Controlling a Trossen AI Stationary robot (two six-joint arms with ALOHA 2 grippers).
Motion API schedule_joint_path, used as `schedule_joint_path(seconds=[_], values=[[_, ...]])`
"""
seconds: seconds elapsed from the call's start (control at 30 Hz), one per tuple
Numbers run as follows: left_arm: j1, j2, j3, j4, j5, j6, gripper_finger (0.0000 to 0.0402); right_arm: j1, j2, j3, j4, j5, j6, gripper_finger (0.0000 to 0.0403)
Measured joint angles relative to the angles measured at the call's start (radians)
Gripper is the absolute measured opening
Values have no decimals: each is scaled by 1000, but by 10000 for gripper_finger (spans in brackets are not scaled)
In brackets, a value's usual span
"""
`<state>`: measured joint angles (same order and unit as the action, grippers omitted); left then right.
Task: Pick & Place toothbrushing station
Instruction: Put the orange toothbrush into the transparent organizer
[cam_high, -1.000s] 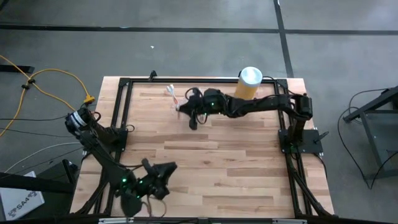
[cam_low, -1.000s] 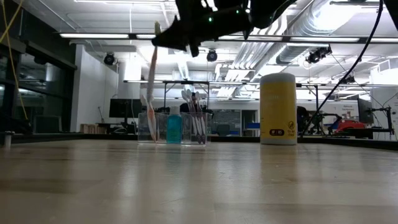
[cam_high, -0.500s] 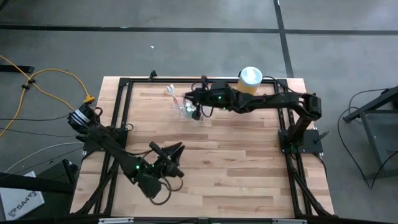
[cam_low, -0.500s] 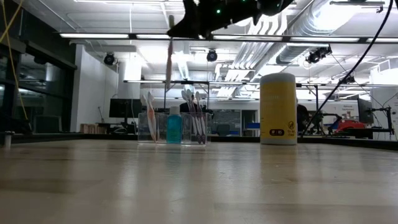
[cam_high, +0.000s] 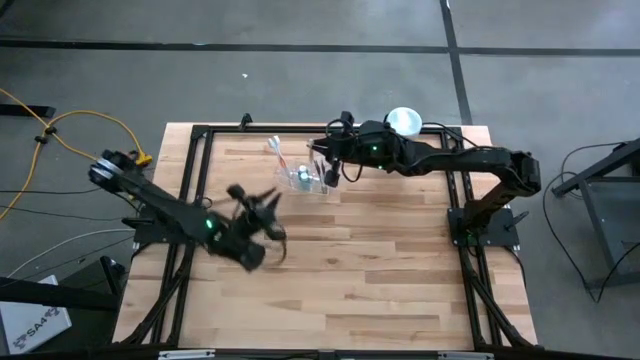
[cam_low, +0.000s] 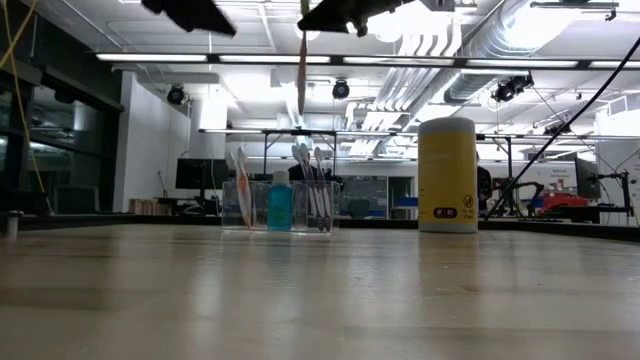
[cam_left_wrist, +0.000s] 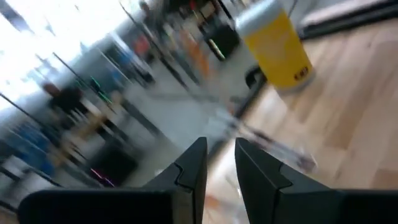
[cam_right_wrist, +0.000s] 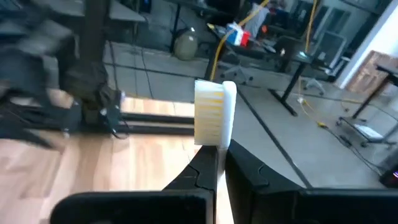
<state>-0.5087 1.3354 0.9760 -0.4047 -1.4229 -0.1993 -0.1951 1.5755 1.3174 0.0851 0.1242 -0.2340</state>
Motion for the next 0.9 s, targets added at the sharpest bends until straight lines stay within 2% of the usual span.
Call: schedule_joint_path(seconds=[0.1,0.2,0.4,0.67,0.9], values=[[71,-96,0,-263,146,-249,76,6,-3,0,3,-45,5,5],[107,-148,-12,-404,182,-348,76,7,10,0,16,-90,21,5],[103,-194,-81,-427,136,-319,72,5,86,0,128,-134,21,5],[98,-263,-202,-428,139,-422,71,2,169,0,231,-135,-4,5],[89,-272,-229,-422,153,-473,71,-11,245,0,334,-166,-4,5]])
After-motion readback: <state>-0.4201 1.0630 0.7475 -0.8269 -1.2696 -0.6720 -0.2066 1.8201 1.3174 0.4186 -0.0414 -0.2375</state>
